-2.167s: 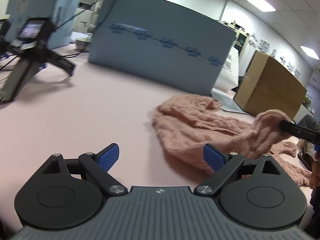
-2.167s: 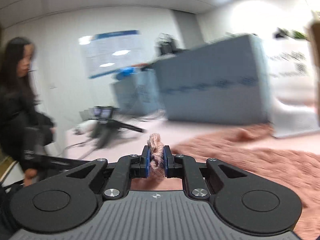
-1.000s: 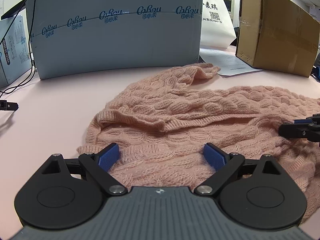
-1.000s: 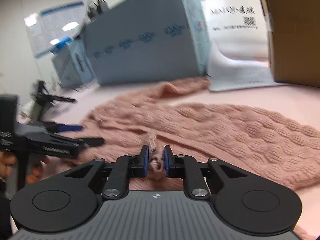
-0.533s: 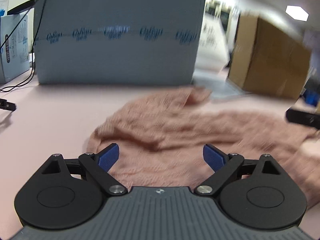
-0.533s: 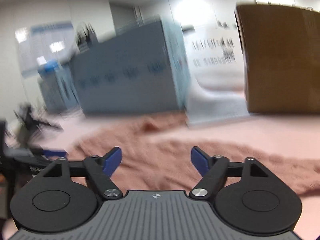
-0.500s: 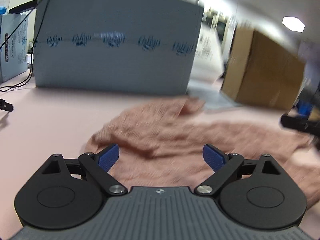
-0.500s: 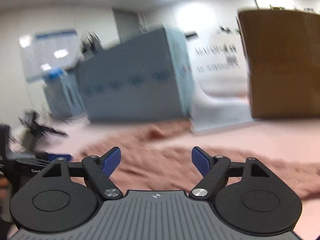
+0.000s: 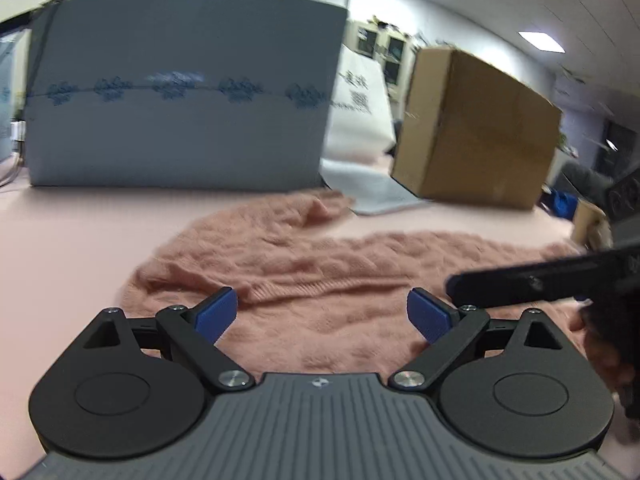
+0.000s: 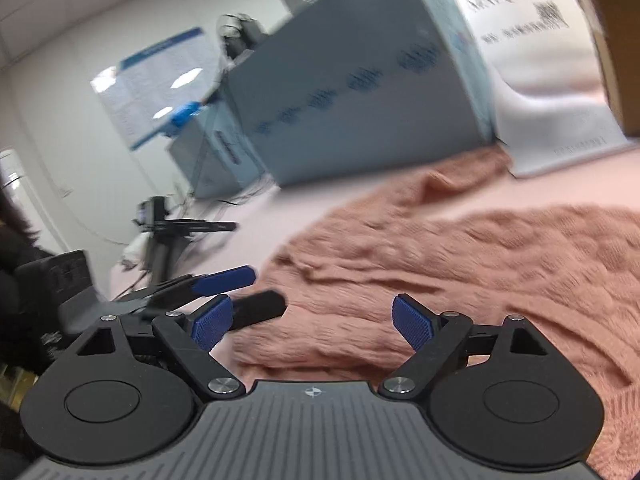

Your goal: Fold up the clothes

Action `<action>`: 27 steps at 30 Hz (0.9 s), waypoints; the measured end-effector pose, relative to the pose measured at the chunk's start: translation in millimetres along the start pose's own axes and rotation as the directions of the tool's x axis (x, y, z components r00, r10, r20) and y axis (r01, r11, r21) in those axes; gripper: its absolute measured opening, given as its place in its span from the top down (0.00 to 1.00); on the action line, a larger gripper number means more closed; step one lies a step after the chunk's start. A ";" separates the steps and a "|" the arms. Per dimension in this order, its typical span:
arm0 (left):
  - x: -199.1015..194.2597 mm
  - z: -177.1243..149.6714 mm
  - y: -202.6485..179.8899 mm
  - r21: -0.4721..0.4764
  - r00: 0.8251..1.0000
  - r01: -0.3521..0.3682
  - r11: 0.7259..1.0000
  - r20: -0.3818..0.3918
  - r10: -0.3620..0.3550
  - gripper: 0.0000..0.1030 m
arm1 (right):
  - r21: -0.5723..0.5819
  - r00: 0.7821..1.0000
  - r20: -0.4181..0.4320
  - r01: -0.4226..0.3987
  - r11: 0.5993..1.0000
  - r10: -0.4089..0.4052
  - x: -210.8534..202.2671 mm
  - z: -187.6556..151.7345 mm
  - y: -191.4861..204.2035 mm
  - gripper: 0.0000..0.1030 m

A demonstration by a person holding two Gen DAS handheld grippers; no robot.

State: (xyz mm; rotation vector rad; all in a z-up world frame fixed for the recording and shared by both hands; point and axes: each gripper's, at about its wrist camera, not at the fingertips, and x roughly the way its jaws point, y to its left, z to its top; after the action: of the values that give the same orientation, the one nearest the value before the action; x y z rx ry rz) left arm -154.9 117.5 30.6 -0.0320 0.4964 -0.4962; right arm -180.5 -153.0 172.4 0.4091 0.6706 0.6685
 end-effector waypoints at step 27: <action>20.2 -10.1 -1.1 0.076 0.983 -0.102 0.992 -0.145 0.112 0.09 | -0.054 0.998 -0.061 0.004 0.999 -0.007 16.8 -17.6 3.4 0.05</action>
State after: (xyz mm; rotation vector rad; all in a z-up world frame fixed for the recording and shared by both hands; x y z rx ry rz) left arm -144.6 108.1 12.8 0.0976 0.6239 -0.4110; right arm -184.1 -136.8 154.4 0.3379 0.7097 0.6946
